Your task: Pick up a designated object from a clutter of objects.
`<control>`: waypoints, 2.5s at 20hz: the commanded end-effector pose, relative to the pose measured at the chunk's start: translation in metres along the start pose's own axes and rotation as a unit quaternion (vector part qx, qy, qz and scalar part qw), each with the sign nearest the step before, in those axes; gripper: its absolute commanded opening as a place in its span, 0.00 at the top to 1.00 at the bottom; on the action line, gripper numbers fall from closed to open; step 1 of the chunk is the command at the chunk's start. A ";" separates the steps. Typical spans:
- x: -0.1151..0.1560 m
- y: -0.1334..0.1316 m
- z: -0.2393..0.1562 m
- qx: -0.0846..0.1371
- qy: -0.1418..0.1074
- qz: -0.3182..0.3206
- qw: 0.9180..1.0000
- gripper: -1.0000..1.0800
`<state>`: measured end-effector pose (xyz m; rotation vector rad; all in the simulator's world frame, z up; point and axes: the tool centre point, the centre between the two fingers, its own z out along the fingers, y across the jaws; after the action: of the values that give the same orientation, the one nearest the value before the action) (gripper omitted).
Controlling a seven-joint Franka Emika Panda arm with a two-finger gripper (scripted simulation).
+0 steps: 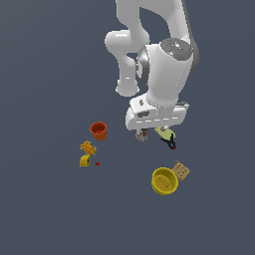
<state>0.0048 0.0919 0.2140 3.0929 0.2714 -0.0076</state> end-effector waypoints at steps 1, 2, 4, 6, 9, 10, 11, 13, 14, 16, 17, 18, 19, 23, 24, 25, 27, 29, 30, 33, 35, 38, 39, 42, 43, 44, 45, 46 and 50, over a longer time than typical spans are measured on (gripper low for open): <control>-0.001 -0.026 0.026 -0.001 0.001 -0.025 1.000 0.04; -0.002 -0.037 0.036 -0.001 0.002 -0.036 0.999 0.04; -0.005 -0.058 0.056 0.001 0.003 -0.056 0.998 0.04; -0.010 -0.078 0.073 0.003 0.004 -0.074 0.997 0.04; -0.017 -0.102 0.095 0.006 0.005 -0.097 0.995 0.04; -0.020 -0.109 0.101 0.007 0.005 -0.104 0.995 0.04; -0.022 -0.116 0.106 0.009 0.005 -0.110 0.994 0.04; -0.027 -0.127 0.116 0.011 0.006 -0.121 0.993 0.04; -0.030 -0.132 0.120 0.012 0.006 -0.125 0.992 0.04; -0.033 -0.140 0.127 0.015 0.006 -0.133 0.991 0.04; -0.035 -0.143 0.129 0.015 0.006 -0.136 0.991 0.04; -0.036 -0.146 0.131 0.016 0.006 -0.138 0.990 0.04; -0.037 -0.148 0.133 0.017 0.007 -0.140 0.990 0.04; -0.038 -0.149 0.134 0.017 0.006 -0.141 0.990 0.04; -0.038 -0.149 0.134 0.017 0.006 -0.141 0.990 0.04; -0.038 -0.149 0.135 0.017 0.006 -0.141 0.990 0.04; -0.038 -0.149 0.139 0.017 0.006 -0.141 0.990 0.04; -0.039 -0.149 0.145 0.017 0.006 -0.141 0.990 0.04; -0.039 -0.150 0.149 0.017 0.006 -0.142 0.990 0.04; -0.039 -0.150 0.163 0.017 0.006 -0.142 0.990 0.04; -0.039 -0.151 0.172 0.017 0.006 -0.142 0.990 0.04; -0.039 -0.151 0.181 0.017 0.006 -0.142 0.990 0.04; -0.039 -0.152 0.183 0.017 0.006 -0.142 0.990 0.04; -0.039 -0.152 0.185 0.017 0.007 -0.142 0.990 0.04; -0.039 -0.152 0.185 0.017 0.007 -0.142 0.990 1.00; -0.039 -0.152 0.185 0.017 0.007 -0.142 0.990 1.00; -0.039 -0.152 0.185 0.017 0.007 -0.142 0.990 1.00; -0.039 -0.152 0.185 0.017 0.007 -0.142 0.990 1.00; -0.039 -0.152 0.185 0.017 0.007 -0.142 0.990 1.00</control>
<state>-0.0602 0.2279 0.0239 3.0582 0.7185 0.0002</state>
